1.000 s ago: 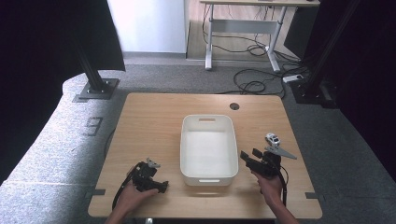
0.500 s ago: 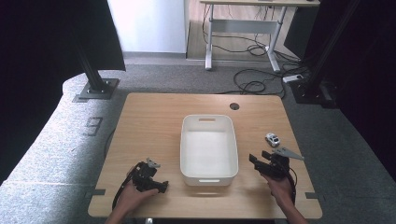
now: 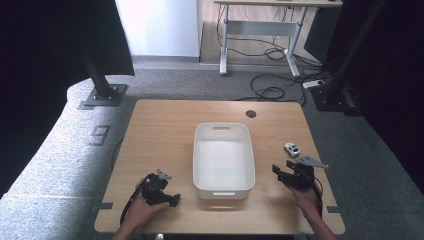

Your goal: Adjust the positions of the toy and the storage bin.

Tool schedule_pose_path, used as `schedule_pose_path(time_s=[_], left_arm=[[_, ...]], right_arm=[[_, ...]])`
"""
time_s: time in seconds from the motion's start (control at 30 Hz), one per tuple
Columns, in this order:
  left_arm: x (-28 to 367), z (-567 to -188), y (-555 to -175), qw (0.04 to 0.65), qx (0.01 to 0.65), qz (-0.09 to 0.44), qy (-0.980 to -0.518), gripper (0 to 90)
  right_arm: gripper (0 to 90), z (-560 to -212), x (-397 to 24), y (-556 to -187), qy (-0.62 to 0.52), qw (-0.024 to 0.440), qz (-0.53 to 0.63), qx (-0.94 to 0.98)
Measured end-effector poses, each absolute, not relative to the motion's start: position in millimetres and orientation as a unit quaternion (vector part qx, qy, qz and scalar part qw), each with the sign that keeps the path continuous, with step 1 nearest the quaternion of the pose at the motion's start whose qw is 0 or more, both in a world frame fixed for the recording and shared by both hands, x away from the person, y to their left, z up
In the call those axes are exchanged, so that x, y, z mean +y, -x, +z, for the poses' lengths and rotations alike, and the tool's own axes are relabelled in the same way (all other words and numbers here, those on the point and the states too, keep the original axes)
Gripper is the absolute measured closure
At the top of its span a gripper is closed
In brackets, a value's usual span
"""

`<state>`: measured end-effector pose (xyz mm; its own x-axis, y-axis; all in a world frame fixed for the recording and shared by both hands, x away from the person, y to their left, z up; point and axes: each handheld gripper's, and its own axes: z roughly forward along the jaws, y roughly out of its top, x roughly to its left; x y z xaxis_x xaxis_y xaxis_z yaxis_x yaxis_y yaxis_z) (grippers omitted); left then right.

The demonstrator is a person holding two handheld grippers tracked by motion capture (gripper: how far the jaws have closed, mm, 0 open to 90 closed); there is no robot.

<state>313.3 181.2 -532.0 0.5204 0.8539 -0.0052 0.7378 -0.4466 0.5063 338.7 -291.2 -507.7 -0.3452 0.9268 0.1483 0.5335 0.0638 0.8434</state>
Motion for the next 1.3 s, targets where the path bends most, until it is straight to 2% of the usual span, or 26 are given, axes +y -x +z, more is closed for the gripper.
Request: schedule_pose_path(time_s=[0.57,1.3], left_arm=[[181,-532,-313,0.231,0.472,0.126,-0.841,6.4],[182,-532,-314,0.231,0.471,0.126,-0.842,6.3]], right_arm=[[31.8,-512,-300,-349,-0.532,0.213,0.424,0.702],[33.3,-515,-313,-363,-0.529,0.232,0.411,0.705]])
